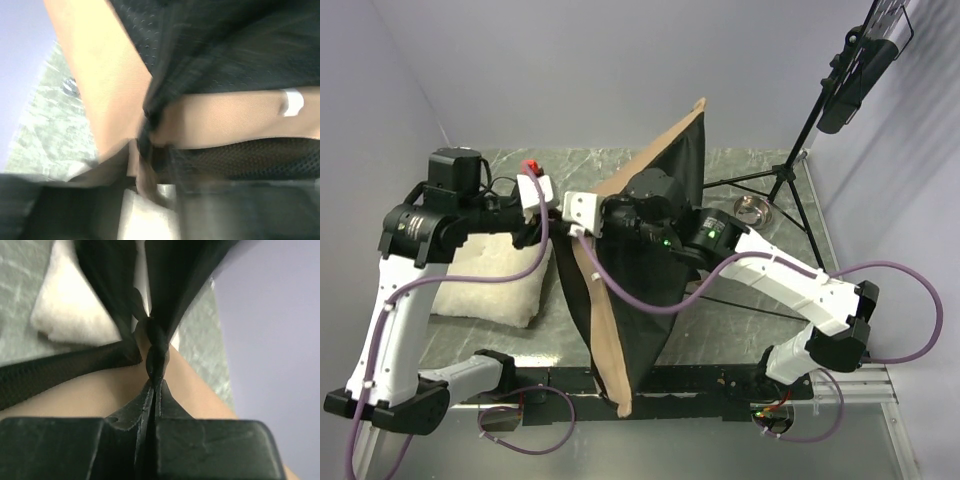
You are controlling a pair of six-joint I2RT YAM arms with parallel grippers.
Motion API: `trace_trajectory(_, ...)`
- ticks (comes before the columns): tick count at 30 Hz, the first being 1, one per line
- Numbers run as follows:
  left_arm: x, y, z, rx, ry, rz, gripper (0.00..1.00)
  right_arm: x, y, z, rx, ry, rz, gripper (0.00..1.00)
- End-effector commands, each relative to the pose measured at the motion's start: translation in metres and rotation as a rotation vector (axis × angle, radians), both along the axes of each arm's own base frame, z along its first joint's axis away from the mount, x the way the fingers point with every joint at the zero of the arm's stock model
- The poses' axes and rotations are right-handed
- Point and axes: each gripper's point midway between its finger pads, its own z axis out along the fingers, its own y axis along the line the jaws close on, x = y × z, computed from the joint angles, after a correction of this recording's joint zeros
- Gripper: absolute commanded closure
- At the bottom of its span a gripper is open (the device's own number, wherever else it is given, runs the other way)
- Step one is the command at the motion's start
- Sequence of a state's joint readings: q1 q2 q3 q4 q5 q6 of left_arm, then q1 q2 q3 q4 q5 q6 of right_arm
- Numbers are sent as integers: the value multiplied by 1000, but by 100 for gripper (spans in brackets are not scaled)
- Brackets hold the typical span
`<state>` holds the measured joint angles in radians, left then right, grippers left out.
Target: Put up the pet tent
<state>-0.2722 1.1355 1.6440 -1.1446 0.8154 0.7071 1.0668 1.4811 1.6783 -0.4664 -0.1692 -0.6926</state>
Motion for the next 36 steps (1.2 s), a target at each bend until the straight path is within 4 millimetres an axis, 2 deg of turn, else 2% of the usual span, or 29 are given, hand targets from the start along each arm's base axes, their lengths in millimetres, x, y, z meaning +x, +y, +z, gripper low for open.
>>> trace_trajectory(1,-21,-2,50,-101,-164,-21,39,12,-33,5,51,96,-61,100)
trace_trajectory(3,-21,-2,63,-160,-187,18,22,5,-38,12,103,129,-20,100)
trace_trajectory(4,-23,-1,69,-193,-195,31,18,4,-41,16,132,143,-15,100)
trace_trajectory(6,-25,-1,83,-265,-234,42,15,-3,-48,26,193,156,22,100)
trace_trajectory(9,-29,-2,88,-347,-232,48,13,-15,-57,37,284,170,84,100)
trace_trajectory(17,-26,3,65,-458,-83,-16,20,-36,-72,55,403,218,168,100)
trace_trajectory(22,-23,3,49,-439,-165,-100,23,-50,-76,62,436,240,222,100)
trace_trajectory(24,-21,0,42,-423,-162,-143,23,-55,-76,64,439,252,247,100)
trace_trajectory(28,-21,-8,43,-410,-157,-199,25,-59,-73,63,446,270,269,100)
trace_trajectory(32,-24,-23,37,-410,-138,-244,35,-58,-69,63,454,274,287,100)
trace_trajectory(36,-23,-29,32,-426,-96,-246,40,-58,-68,63,452,277,290,100)
